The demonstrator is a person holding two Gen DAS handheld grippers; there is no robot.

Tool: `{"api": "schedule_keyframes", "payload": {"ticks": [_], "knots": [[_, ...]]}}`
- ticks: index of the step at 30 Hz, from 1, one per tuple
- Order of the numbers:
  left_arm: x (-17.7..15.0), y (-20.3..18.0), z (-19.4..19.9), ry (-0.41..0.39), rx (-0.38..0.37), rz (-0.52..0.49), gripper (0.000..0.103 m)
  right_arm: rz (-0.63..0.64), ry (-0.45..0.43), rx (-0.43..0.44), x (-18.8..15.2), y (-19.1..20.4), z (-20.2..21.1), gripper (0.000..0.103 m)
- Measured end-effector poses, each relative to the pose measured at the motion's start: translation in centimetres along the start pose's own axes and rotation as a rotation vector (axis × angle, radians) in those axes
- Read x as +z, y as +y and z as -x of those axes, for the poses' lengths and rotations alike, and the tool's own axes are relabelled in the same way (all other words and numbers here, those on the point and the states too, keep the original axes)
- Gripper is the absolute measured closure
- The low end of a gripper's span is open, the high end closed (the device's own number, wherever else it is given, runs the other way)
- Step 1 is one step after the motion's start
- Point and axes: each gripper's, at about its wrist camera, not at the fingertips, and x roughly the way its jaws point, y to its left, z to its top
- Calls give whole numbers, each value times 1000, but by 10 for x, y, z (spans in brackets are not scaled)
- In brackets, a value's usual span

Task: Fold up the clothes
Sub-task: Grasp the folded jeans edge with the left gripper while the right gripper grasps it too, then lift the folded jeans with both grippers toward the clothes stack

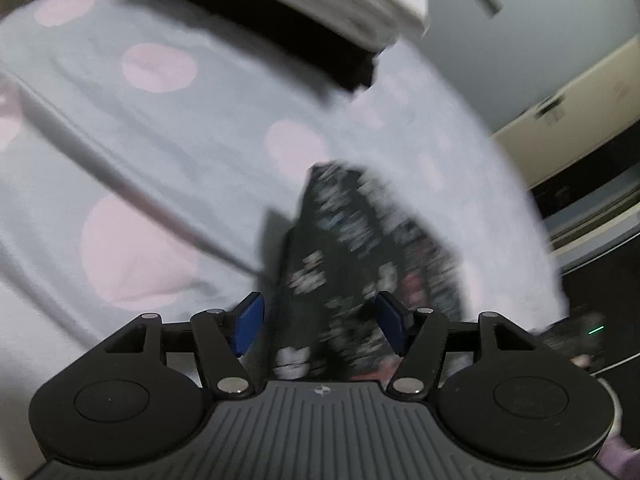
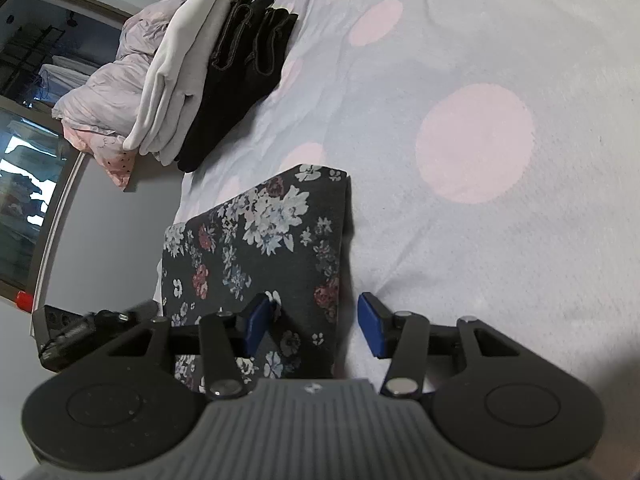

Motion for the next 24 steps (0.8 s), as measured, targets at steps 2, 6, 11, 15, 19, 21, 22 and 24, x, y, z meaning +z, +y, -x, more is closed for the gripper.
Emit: {"api": "schedule_keyframes", "payload": {"ticks": [2, 6, 11, 15, 19, 21, 22, 24], "knots": [[0, 3, 0, 1, -11, 23, 25, 6, 5, 11, 0, 0, 0, 50], [-1, 3, -8, 8, -5, 14, 20, -23, 17, 56, 0, -4, -5, 50], [-2, -2, -18, 4, -12, 11, 28, 3, 23, 44, 0, 8, -20, 57], [-4, -5, -24, -1, -37, 20, 53, 17, 7, 13, -3, 14, -19, 74], [-9, -11, -21, -32, -37, 20, 61, 51, -28, 2, -4, 27, -9, 84], [-14, -16, -15, -62, -32, 5, 65, 89, -34, -1, -3, 39, -1, 87], [-16, -19, -11, -79, -32, -3, 66, 109, -34, -1, -1, 46, 3, 87], [-19, -23, -4, -107, -50, 10, 68, 148, -35, -2, 2, 60, 11, 89]]}}
